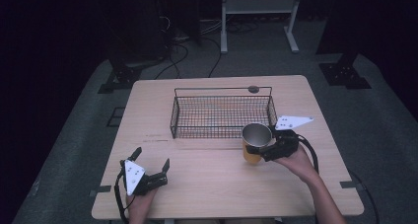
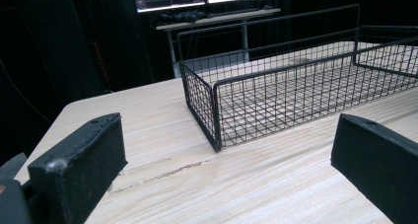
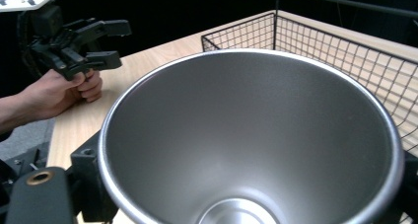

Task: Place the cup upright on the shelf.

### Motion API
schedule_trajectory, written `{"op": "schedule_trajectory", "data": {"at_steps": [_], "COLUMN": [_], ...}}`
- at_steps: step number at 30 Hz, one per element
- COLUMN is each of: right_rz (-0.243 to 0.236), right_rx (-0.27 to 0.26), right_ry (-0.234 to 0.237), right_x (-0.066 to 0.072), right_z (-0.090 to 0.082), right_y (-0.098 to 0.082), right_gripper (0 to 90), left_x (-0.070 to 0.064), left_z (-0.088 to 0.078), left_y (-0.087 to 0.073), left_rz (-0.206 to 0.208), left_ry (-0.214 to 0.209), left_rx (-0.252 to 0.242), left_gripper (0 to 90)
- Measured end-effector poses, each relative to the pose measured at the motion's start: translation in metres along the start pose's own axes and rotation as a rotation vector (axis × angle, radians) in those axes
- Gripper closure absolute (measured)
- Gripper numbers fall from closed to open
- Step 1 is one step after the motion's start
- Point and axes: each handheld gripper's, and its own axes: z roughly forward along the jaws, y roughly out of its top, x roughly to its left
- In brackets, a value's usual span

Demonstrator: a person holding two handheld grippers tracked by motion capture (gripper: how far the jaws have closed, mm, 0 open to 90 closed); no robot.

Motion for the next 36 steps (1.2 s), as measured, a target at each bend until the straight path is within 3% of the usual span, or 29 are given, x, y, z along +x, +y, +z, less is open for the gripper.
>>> {"op": "schedule_trajectory", "data": {"at_steps": [6, 23, 36], "right_rz": [0.013, -0.004, 0.006], "right_rx": [-0.033, -0.051, -0.038], "right_ry": [0.012, 0.025, 0.028], "right_x": [-0.009, -0.032, -0.054], "right_z": [0.002, 0.021, 0.04], "right_y": [0.015, 0.065, 0.082], "right_gripper": [12.0, 11.9, 11.8], "left_x": [0.0, 0.001, 0.0], "left_z": [0.0, 0.0, 0.0], "left_y": [0.0, 0.0, 0.0], "left_rz": [-0.005, -0.006, -0.006], "left_ry": [0.0, -0.002, -0.003], "left_rx": [0.0, -0.001, -0.001], "left_gripper": [0.0, 0.0, 0.0]}}
